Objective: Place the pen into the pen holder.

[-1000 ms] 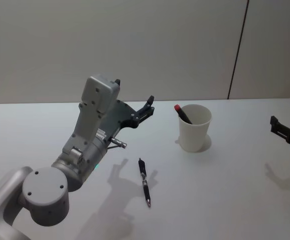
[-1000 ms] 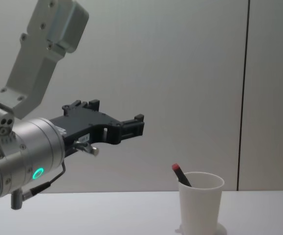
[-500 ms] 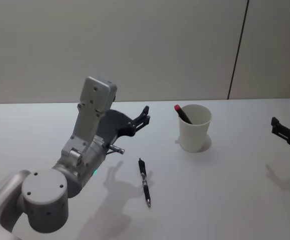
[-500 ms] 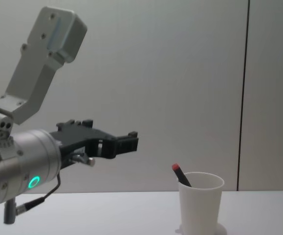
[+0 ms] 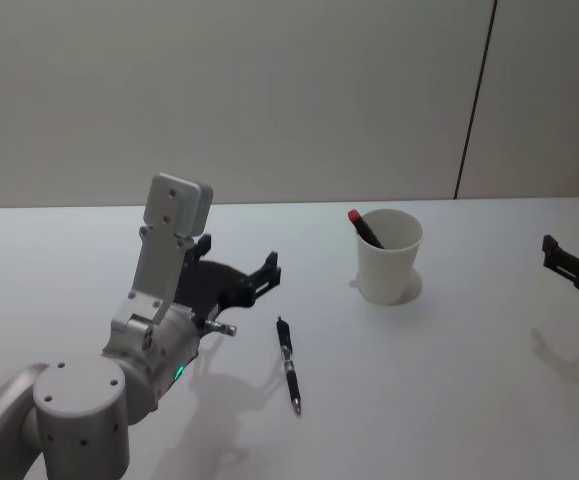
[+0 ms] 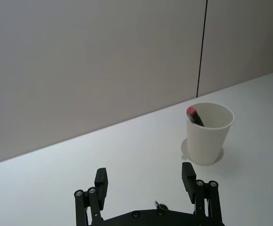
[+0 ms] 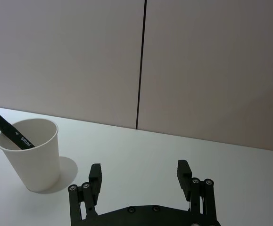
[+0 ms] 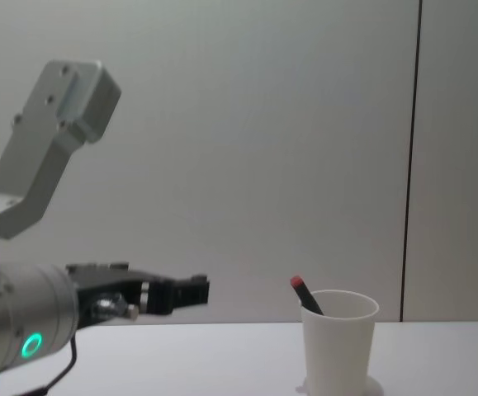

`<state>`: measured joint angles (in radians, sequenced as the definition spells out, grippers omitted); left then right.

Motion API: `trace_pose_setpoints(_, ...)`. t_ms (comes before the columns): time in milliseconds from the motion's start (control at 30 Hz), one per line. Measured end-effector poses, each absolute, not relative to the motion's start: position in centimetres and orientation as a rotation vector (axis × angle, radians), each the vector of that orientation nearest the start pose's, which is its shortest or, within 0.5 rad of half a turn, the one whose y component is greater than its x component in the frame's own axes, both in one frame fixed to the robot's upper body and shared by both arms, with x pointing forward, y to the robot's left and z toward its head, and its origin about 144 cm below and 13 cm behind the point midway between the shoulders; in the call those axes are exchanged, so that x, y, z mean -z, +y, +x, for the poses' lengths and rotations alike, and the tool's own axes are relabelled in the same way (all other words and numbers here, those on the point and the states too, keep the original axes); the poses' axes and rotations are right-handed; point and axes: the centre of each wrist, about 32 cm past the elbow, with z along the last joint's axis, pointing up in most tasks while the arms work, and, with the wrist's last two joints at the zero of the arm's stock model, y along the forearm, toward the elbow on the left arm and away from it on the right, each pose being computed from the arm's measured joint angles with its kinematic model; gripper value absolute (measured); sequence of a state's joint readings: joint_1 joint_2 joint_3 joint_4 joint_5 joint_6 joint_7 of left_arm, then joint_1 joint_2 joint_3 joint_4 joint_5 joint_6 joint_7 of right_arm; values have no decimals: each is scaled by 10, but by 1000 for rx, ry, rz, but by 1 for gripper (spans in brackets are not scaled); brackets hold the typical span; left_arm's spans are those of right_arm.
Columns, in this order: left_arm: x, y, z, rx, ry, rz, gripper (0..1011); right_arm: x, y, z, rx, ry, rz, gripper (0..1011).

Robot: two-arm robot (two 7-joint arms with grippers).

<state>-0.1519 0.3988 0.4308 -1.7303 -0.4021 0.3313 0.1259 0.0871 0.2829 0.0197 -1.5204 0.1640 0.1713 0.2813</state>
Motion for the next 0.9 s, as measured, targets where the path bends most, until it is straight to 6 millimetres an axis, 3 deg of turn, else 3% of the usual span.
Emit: trace_pose_setpoints(900,-1179,183,471,-1237,350,384,999,-1168,-322,483,1331,37,-182,1002)
